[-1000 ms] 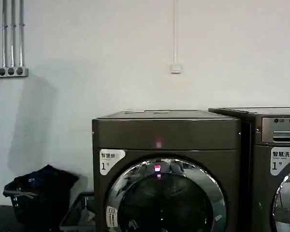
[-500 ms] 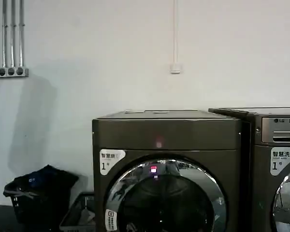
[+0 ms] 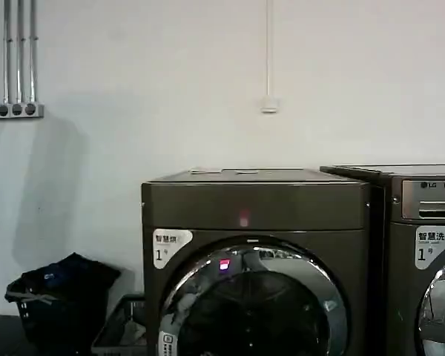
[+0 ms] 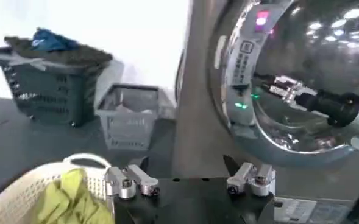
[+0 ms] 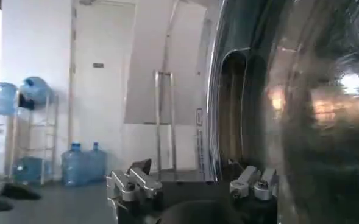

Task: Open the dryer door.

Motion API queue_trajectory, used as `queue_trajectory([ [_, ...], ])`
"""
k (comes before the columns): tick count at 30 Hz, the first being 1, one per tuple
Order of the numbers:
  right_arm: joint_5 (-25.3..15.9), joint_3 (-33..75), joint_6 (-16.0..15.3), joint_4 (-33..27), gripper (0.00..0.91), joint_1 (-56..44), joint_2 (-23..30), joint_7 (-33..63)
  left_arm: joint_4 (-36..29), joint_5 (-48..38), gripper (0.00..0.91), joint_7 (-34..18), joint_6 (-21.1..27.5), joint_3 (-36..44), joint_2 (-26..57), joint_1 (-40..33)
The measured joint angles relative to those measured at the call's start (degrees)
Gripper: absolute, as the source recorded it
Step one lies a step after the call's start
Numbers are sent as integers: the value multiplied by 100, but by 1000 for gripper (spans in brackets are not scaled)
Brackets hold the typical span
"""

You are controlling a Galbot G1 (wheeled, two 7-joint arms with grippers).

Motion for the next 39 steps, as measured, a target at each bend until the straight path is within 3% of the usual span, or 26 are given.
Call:
queue_trajectory([
  [14,248,-304,-123,694,907,105,-542,-211,443,14,907,289,-305,-122,375,-146],
  [26,338,-700,-164,1534,907,110,-1246,-279,1359,14,907,1409,-1581,84,1126,-561],
  [39,496,-923,-192,2331,907,154,-2008,-339,2834,-203,907,1605,-2355,683,1965,-1496],
])
